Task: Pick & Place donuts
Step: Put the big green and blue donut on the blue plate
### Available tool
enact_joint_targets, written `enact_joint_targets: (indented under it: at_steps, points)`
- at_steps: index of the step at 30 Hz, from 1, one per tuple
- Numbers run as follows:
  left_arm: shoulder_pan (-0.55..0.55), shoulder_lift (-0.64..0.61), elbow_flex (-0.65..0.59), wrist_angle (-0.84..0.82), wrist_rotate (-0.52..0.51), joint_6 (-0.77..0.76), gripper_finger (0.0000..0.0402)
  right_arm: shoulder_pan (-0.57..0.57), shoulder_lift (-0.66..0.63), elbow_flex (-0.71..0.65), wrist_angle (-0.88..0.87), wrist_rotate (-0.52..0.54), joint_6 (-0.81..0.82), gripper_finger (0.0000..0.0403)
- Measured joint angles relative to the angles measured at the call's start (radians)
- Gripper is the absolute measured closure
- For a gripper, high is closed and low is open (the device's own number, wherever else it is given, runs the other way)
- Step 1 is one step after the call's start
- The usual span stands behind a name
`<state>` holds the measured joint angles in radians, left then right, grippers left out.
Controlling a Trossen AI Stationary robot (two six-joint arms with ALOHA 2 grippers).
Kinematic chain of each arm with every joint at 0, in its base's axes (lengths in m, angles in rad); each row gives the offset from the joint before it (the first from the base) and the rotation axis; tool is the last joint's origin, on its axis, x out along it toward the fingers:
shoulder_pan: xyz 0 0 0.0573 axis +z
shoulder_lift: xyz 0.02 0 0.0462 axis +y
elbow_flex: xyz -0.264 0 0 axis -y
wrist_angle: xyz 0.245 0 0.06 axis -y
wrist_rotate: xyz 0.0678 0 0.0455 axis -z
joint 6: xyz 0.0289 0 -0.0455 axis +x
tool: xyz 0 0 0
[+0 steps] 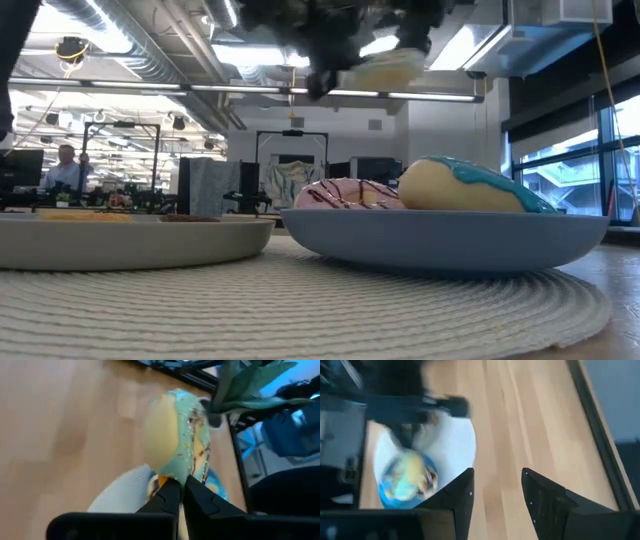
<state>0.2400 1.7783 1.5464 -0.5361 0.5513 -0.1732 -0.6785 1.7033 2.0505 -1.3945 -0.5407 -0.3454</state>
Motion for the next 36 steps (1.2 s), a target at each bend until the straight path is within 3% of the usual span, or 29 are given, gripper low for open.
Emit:
enact_joint_targets:
  at_steps: [7,14,25,36]
  points:
    - [-0.120,0.200,0.209,-0.063,-0.004,-0.085,0.0398,0.000,0.000,-0.010,-0.140,0.051,-0.105,0.0238]
    - [-0.184,0.348,0.294,-0.101,-0.008,-0.175,0.0398,0.000,-0.008,-0.010,-0.124,0.051,-0.106,0.0238]
    - [-0.236,0.381,0.295,-0.146,-0.051,-0.187,0.0398,0.001,-0.008,-0.010,-0.089,0.043,-0.108,0.0237]
    - [-0.258,0.381,0.294,-0.140,-0.010,-0.358,0.0398,0.001,-0.008,-0.010,-0.075,0.043,-0.108,0.0237]
